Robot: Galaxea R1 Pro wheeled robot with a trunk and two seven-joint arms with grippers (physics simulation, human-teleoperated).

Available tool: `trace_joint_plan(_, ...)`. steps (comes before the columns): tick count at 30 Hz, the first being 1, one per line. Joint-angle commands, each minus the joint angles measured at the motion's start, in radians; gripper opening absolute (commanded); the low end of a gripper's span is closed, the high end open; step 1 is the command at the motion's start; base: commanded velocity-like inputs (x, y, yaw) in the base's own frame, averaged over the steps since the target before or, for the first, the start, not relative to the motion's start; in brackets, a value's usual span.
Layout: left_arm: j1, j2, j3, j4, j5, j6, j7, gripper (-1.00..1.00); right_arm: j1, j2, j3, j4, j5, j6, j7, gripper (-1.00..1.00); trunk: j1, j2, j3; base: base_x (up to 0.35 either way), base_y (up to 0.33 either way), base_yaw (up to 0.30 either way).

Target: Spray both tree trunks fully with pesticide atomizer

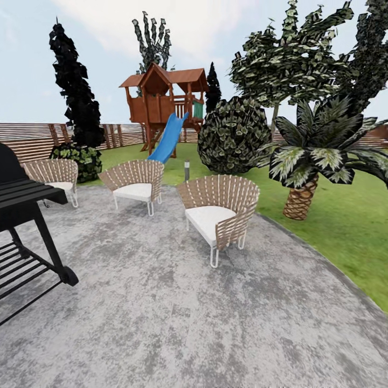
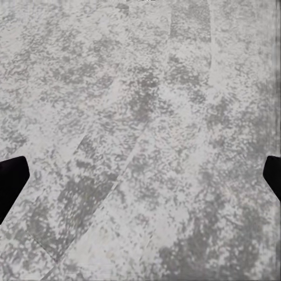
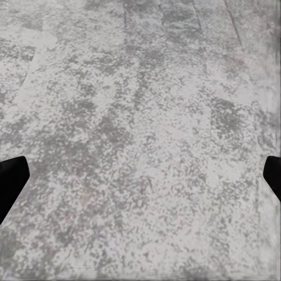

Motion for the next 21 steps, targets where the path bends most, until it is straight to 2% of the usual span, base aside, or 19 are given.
trace_joint_plan(1,0.0,0.0,0.0,0.0,0.0,0.0,0.0,1.0,0.0,0.0,0.0,0.0,0.0,0.0,0.0,1.0,0.0,0.0,0.0,0.0,-0.274,-0.276)
trace_joint_plan(9,0.0,0.0,0.001,0.0,0.0,0.0,0.0,1.0,0.0,0.0,0.001,0.004,0.0,0.0,-0.001,1.0,0.0,0.0,0.0,0.0,-0.243,-0.276)
trace_joint_plan(14,0.0,0.001,0.001,0.0,0.0,-0.001,0.0,1.0,0.0,0.0,0.001,0.004,0.0,0.0,0.0,1.0,0.0,0.0,0.0,0.0,-0.027,-0.276)
trace_joint_plan(21,0.001,0.0,0.024,0.0,-0.001,-0.002,0.0,1.0,0.0,0.0,0.001,0.004,0.0,0.0,0.0,1.0,0.0,0.0,0.0,0.0,-0.003,-0.276)
